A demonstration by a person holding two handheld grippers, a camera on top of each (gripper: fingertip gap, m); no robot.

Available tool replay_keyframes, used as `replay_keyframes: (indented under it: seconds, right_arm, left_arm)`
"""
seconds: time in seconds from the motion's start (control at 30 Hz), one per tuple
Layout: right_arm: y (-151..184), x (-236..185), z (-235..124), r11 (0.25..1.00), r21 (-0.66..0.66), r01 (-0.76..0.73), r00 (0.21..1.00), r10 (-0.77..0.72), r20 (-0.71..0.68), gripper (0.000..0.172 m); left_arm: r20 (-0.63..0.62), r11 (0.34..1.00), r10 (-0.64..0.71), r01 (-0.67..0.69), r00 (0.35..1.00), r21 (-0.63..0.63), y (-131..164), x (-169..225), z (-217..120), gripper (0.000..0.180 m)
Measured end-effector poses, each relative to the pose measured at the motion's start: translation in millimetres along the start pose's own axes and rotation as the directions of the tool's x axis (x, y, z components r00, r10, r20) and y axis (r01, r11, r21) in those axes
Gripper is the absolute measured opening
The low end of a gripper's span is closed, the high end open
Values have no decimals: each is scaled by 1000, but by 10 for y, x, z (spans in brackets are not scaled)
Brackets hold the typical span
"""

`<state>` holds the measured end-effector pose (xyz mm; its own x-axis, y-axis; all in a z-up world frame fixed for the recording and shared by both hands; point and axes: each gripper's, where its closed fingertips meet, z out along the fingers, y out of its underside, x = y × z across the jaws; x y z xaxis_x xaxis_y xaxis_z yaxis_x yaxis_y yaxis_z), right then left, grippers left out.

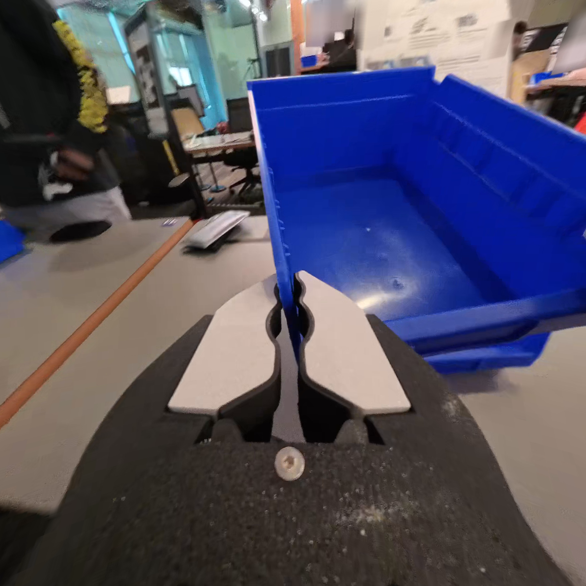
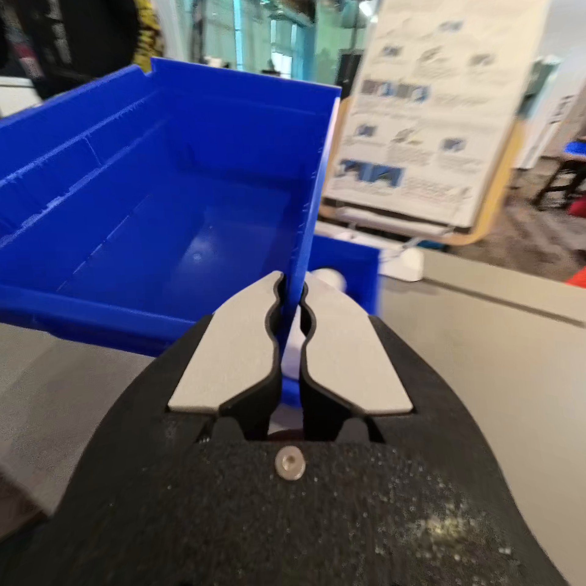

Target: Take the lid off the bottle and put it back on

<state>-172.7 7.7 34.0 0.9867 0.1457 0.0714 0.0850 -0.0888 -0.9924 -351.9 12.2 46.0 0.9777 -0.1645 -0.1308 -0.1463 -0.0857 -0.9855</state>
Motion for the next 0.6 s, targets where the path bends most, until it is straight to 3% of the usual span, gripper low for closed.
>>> replay_keyframes:
  seconds: [0.13, 0.23, 0.33, 0.43, 0.6]
  right_arm:
    - [-261, 1338, -69, 999, -20, 38, 985, -40, -167, 6]
    - [-123, 2365, -229, 996, -84, -16, 960, -8, -281, 9]
    - [212, 3222, -445, 988, -145, -44, 925, -15, -380, 10]
    - [745, 3782, -547, 976, -207, -67, 922, -19, -388, 9]
    - [1671, 4161, -540, 956, -174, -236, 940, 179, -291, 4]
  left_arm:
    - [-144, 998, 30, -21, 989, 62, -540, 1208, 435, 4]
    - [-219, 996, 37, -18, 975, 88, -639, 2219, 631, 5]
    - [-287, 999, 36, -23, 957, 49, -398, 3112, 814, 5]
    - [-321, 999, 26, -34, 947, -21, 13, 3758, 958, 5]
    - [-344, 988, 57, -102, 937, -115, 700, 4278, 1083, 6]
